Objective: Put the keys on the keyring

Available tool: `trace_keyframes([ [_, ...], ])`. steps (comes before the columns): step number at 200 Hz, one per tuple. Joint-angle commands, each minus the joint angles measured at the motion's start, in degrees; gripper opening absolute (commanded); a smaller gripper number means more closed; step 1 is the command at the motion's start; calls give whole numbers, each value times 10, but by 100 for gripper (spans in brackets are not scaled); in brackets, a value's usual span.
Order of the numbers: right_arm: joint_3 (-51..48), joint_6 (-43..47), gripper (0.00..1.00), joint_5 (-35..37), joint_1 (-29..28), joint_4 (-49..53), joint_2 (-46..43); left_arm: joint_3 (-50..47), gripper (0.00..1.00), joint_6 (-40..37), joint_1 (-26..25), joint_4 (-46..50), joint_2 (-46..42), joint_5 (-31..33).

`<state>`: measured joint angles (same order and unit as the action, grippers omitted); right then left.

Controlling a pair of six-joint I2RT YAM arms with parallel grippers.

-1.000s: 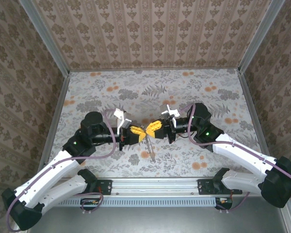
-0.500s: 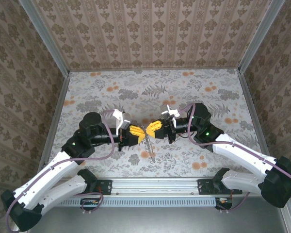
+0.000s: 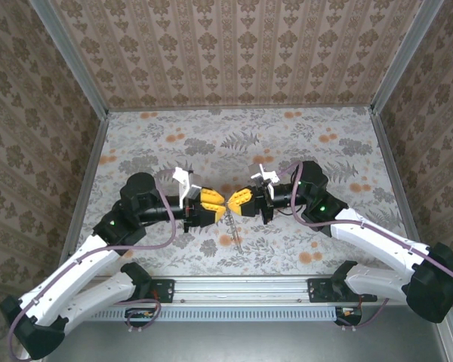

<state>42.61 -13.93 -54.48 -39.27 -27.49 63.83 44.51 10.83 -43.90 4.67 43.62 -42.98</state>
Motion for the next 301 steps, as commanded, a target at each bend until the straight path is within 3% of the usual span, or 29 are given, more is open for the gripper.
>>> trace_keyframes([
  [1, -5, -4, 0, -13, -2, -10, -9, 18, 33, -21, -3, 0, -3, 11],
  [74, -5, -9, 0, -18, -3, -14, -16, 24, 31, -35, -3, 4, 22, 12],
  [111, -3, -15, 0, -22, -3, -27, -11, 27, 24, -37, -4, 4, 31, 9],
  [122, -3, -17, 0, -22, -3, -30, -9, 28, 19, -38, -4, 5, 34, 7],
  [143, -3, -19, 0, -23, -2, -38, -8, 28, 0, -38, -5, 6, 38, 2],
  [206, -2, -21, 0, -27, -3, -38, -12, 23, 0, -48, -4, -4, 30, -6],
  [228, -4, -18, 12, -23, -2, -23, -16, 24, 0, -52, -1, -5, 29, -9],
  [259, -8, -13, 20, -9, -2, -6, -24, 22, 0, -51, 3, -12, 29, -16],
  [281, -13, -5, 20, -1, 1, 9, -30, 21, 0, -47, 7, -19, 28, -18],
  [301, -21, -3, 11, 5, 4, 15, -37, 22, 0, -48, 11, -23, 28, -29],
])
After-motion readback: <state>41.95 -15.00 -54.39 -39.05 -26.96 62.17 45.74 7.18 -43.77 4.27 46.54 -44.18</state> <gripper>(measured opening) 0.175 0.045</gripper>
